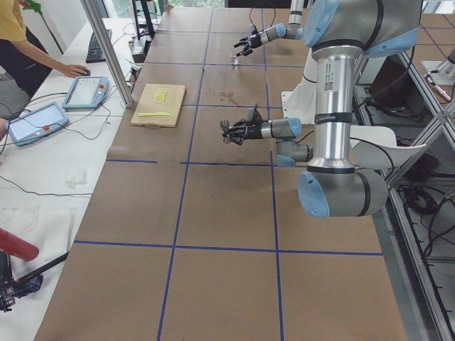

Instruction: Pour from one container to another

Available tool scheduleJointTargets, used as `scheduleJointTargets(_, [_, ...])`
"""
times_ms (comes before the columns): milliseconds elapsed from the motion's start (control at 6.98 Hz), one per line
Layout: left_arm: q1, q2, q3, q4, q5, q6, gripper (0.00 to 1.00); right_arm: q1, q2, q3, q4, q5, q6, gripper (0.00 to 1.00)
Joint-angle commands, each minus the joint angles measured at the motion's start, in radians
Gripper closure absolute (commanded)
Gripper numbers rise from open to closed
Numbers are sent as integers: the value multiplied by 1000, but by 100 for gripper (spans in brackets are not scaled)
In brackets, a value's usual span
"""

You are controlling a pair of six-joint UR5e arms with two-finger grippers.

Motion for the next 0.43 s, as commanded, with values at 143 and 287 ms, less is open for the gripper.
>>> scheduleJointTargets(143, [0,0,0,0,0,0,100,-59,25,-8,-3,-55,1,0])
scheduleJointTargets(287, [0,0,0,0,0,0,100,-63,37,-44,-1,-53,-3,0])
